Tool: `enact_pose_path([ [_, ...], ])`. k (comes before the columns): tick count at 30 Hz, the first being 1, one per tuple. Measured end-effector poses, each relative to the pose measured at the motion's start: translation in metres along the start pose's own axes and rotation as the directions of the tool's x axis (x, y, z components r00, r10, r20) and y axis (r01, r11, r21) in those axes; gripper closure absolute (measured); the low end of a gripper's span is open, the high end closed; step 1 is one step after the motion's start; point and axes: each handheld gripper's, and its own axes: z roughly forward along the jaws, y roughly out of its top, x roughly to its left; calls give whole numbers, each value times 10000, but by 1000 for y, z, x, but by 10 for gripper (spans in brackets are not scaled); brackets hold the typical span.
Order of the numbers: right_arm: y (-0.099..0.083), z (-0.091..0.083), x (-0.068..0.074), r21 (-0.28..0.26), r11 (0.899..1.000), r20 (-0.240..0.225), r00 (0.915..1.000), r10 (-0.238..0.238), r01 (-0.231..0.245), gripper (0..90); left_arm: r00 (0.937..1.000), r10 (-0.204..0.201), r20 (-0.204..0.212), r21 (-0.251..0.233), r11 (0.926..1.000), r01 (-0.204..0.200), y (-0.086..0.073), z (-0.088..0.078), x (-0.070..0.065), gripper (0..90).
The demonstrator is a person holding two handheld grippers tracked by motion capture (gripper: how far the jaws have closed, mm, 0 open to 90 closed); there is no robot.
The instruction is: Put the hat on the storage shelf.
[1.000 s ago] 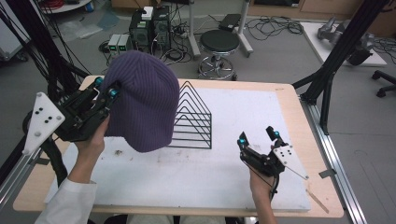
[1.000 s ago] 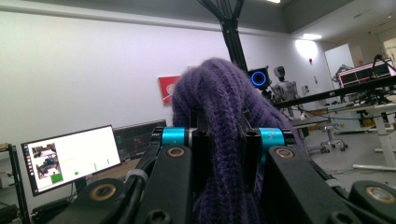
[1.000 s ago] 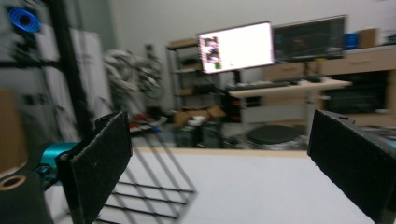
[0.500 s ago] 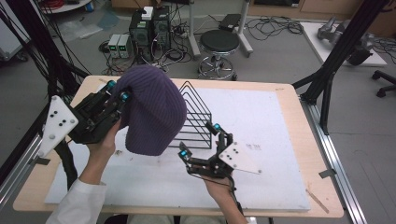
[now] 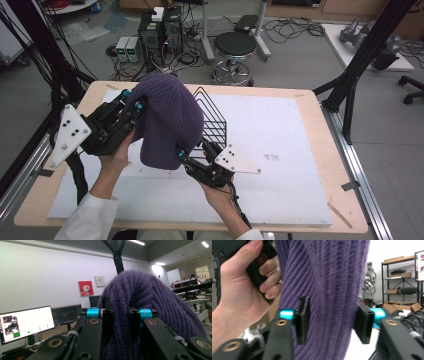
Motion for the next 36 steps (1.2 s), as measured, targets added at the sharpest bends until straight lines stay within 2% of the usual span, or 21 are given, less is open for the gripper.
enact_pose_path([
  [3,8,-1,-5,535,9979,302,9989,350,-366,738,10000,-16,-83,135,9999,17,-2,0,3,802],
  [5,14,-3,-9,554,9980,557,9981,264,-295,771,9999,-27,-103,166,9999,28,-4,0,4,802],
  [8,24,-9,-16,204,9998,1095,9940,56,-79,788,9999,2,-134,160,9999,0,-5,-1,5,802],
  [10,30,-13,-20,-86,10000,1466,9892,3,10,792,9999,52,-97,202,9998,-50,-5,-1,5,802],
  [11,33,-15,-23,-261,9994,1700,9853,-171,218,793,9999,88,-77,203,9998,-86,-6,0,4,802],
  [15,41,-19,-29,-558,9969,2156,9755,-428,561,793,9995,318,-63,318,9990,-316,-6,2,2,801],
  [21,56,-17,-39,-278,9947,2368,9674,-900,993,788,9994,337,-113,415,9986,-333,-5,9,6,798],
  [26,68,-9,-41,-235,9911,2470,9614,-1212,1310,774,9985,492,-252,401,9980,-482,2,21,20,798],
  [34,85,9,-51,-189,9900,3026,9446,-1274,1395,774,9986,334,-419,597,9977,-309,-1,45,41,796],
  [35,85,9,-51,-189,9900,3026,9446,-1274,1395,774,9986,334,-419,597,9977,-309,-1,45,41,796],
  [36,87,13,-55,-64,9912,3174,9402,-1235,1324,776,9987,265,-436,763,9968,-232,-4,52,45,796],
])
